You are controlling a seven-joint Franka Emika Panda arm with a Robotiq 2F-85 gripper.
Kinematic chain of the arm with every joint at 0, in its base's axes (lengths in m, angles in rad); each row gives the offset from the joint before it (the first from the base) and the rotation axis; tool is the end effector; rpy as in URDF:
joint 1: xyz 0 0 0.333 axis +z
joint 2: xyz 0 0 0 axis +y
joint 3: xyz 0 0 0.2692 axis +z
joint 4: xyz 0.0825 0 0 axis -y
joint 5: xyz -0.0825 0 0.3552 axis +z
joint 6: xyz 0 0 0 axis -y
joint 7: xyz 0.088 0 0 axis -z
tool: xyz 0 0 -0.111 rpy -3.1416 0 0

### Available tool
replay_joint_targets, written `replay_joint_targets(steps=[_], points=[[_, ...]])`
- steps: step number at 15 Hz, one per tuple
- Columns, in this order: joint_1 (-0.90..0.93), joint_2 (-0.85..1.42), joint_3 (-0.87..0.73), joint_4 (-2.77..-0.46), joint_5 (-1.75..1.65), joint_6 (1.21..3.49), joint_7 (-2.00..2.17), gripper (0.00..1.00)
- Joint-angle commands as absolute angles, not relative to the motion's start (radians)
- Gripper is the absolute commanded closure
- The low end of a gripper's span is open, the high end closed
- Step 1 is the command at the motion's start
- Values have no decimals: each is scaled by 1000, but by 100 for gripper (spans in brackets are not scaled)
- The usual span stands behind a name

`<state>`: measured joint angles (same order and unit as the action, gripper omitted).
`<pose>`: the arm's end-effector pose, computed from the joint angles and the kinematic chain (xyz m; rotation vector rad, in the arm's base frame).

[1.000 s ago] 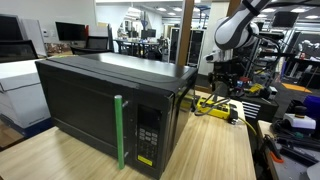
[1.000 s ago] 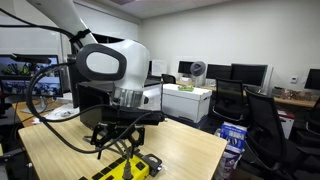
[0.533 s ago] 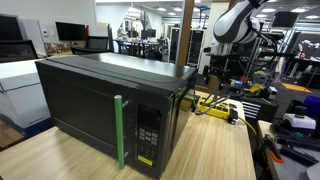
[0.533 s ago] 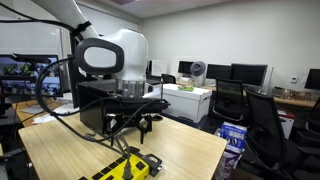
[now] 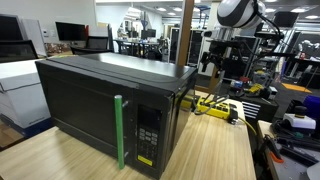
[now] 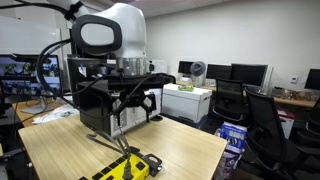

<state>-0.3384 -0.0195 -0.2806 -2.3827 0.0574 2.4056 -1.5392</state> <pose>0.3897 -0.2767 0.3012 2.8282 1.3287 0.0924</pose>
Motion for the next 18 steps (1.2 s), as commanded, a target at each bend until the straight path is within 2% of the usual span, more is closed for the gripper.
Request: replay_joint_targets(steps=[1,4,8,14,18], points=[[-323,-63,-285,-2345,-68,2287,-1369,0],[-315,-56,-279,-2276,-149,2106,-1157,0],[-307,-26,-287,-2244,-118,2045,-944,0],[-322,38,-311,-2345,-13,2212,-696,0],[-324,46,-307,-2427,83,2451,-607,0]])
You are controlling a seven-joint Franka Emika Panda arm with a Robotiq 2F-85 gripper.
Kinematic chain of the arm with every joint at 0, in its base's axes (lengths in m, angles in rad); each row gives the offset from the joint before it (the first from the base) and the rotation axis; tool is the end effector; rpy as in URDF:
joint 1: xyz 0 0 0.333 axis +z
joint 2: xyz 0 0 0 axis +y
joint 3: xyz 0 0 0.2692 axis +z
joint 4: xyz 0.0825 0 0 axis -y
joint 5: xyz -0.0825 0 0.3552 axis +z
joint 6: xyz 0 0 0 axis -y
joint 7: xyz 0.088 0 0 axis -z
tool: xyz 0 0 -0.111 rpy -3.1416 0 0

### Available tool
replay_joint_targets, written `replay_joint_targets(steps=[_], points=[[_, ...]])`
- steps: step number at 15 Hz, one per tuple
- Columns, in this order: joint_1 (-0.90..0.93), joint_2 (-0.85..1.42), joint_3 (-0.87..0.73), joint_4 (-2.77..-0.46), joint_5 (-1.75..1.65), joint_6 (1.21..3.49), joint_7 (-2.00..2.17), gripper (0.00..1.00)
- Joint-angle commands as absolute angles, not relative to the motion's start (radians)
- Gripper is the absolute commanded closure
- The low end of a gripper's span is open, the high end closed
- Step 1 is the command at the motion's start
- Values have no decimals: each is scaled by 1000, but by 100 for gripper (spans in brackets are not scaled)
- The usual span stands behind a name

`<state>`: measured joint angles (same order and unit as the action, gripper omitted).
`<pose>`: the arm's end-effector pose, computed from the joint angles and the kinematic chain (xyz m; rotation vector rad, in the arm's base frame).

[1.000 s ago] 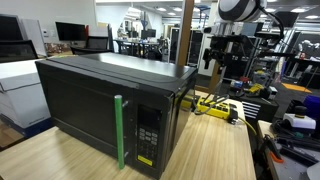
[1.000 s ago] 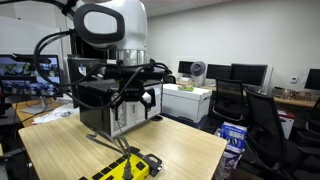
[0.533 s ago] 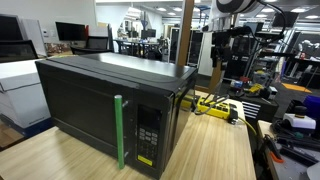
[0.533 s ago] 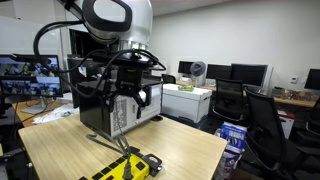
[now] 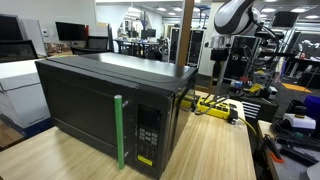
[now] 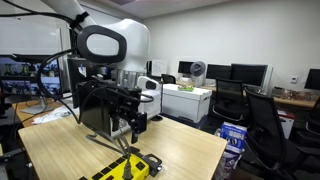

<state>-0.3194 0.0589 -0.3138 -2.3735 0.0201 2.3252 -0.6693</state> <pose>0.3769 -0.2774 0.2626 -3.0789 -0.0325 0.1317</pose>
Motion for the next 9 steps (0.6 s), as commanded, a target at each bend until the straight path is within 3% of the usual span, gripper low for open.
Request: replay_joint_targets(steps=[1,5,9], points=[[-324,35,-302,-2446,119,2499,-598,0],[-323,-12,-299,-2488,172,2609,-557,0],[-328,-101,-321,-2486,94,2534,-517,0]])
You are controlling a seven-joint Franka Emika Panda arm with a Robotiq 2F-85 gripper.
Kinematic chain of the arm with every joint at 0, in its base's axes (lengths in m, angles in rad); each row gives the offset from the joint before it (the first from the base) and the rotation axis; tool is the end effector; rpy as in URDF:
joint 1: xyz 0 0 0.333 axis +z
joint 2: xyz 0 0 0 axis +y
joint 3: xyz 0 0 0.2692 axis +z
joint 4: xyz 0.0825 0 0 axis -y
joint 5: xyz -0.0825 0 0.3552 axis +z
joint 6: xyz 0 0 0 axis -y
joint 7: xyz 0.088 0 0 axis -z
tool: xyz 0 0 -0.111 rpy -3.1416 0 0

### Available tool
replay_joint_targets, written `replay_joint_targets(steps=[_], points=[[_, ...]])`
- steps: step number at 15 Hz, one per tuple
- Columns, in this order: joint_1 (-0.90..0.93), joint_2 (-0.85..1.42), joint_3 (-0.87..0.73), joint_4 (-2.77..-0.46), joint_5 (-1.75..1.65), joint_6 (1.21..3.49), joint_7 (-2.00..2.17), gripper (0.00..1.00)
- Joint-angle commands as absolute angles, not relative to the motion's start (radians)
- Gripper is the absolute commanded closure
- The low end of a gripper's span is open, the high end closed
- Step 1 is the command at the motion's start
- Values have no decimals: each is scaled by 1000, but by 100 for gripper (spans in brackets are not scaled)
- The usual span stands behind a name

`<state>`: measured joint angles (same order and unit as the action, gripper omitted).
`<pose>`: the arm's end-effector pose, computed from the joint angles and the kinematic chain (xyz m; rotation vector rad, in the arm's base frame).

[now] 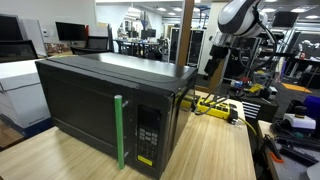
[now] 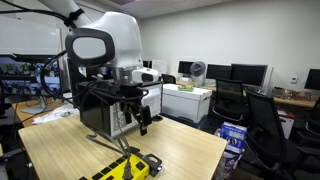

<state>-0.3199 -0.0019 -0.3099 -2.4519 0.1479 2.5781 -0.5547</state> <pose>0.3813 -0.2806 0.2824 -3.1160 0.3051 -0.2427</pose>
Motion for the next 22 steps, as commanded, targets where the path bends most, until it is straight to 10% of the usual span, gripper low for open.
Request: replay_joint_targets(steps=[1,10,22], points=[[-329,-122,-327,-2481,63,2497,-516,0],[-336,-269,-369,-2420,-324,2007,-621,0],[-342,-306,-410,-2590,-306,2330,-595,0]])
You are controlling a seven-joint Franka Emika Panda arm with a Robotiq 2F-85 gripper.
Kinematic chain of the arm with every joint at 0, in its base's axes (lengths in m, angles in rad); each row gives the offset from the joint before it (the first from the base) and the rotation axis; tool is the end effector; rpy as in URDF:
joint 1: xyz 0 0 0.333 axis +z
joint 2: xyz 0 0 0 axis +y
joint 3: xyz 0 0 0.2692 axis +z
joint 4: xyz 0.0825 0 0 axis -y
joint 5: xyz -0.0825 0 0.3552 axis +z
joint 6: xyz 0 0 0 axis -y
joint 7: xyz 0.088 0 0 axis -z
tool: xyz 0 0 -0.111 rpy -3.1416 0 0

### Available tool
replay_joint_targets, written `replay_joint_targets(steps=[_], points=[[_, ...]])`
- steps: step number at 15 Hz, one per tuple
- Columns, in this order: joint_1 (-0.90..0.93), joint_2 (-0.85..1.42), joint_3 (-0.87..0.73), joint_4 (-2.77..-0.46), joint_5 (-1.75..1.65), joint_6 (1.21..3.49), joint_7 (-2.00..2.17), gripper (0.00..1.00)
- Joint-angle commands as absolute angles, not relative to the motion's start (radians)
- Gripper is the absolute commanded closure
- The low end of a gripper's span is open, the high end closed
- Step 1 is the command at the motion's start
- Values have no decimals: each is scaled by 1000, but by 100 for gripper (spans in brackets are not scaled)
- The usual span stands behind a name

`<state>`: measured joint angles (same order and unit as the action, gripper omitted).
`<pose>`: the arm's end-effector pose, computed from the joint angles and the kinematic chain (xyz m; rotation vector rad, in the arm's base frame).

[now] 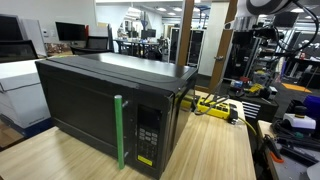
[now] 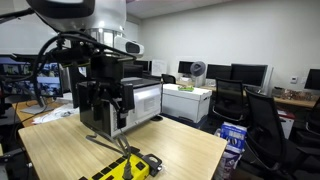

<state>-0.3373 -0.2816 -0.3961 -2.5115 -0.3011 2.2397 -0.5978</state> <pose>0.3134 -0.2889 0.3433 3.0369 0.1014 -0.1200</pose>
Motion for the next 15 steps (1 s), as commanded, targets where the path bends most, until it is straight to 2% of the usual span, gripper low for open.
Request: replay_joint_targets(steps=[1,2,3,5,6,13,15], points=[[-343,-301,-413,-2609,-305,2352,-597,0],[-342,-295,-416,-2629,-302,2369,-598,0],[-342,-288,-417,-2645,-301,2380,-600,25],[-337,-275,-417,-2664,-295,2382,-606,33],[-337,-268,-416,-2678,-298,2384,-606,43],[-335,-196,-411,-2732,-296,2486,-601,91],[-337,-168,-404,-2732,-305,2508,-592,98]])
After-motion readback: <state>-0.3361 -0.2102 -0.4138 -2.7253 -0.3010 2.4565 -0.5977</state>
